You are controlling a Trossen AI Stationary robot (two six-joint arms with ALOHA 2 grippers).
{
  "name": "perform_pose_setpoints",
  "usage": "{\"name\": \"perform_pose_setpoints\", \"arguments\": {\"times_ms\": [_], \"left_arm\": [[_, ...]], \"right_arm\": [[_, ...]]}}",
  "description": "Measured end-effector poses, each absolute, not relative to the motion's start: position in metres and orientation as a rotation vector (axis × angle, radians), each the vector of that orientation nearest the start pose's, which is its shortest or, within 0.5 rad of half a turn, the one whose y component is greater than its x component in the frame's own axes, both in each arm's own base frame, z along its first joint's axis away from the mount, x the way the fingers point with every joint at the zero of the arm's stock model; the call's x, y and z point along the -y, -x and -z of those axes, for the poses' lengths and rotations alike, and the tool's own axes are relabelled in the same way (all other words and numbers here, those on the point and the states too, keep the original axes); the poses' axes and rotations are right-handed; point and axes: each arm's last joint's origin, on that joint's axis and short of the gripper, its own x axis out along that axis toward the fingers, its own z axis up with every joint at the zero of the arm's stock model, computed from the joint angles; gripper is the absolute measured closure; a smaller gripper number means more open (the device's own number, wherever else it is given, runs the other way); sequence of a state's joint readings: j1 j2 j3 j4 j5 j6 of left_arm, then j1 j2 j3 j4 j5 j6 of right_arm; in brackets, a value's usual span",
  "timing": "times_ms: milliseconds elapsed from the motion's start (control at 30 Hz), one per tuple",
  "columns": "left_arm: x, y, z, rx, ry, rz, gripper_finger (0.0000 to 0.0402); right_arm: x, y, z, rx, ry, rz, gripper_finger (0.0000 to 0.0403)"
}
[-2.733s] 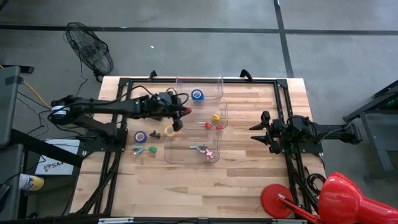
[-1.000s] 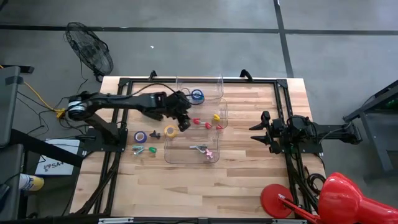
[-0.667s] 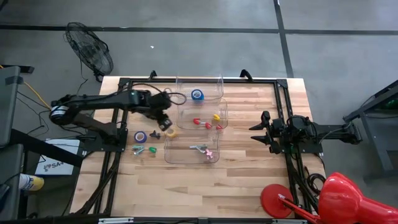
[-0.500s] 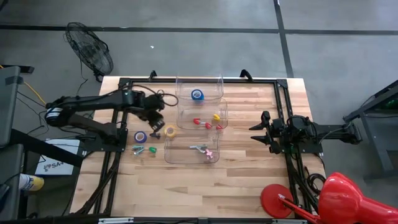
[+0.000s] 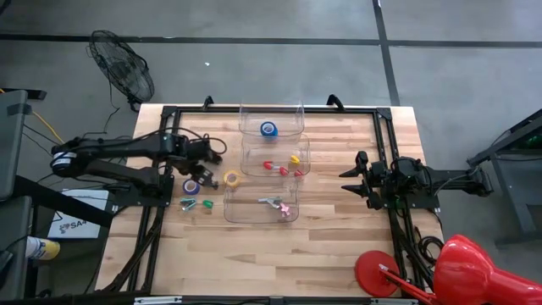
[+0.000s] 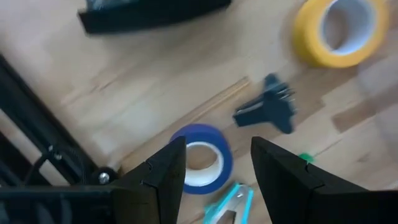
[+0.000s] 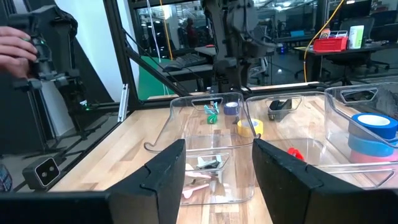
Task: Pick and place Stapler, Stapler remover, tape
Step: Put the dark blue tape into the top transparent bin
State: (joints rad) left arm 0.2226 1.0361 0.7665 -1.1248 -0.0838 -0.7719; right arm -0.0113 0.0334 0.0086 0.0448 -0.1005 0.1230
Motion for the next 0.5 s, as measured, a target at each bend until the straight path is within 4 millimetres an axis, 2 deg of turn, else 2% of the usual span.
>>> {"name": "perform_pose_setpoints", "arguments": {"times_ms": [500], "left_arm": [[-0.033,-0.137,-0.188,-1.303,0.812,-0.856,0.0225]], "right_arm": [[-0.002,-0.099,-0.168,0.014,-0.122,-0.09,0.0226]]}}
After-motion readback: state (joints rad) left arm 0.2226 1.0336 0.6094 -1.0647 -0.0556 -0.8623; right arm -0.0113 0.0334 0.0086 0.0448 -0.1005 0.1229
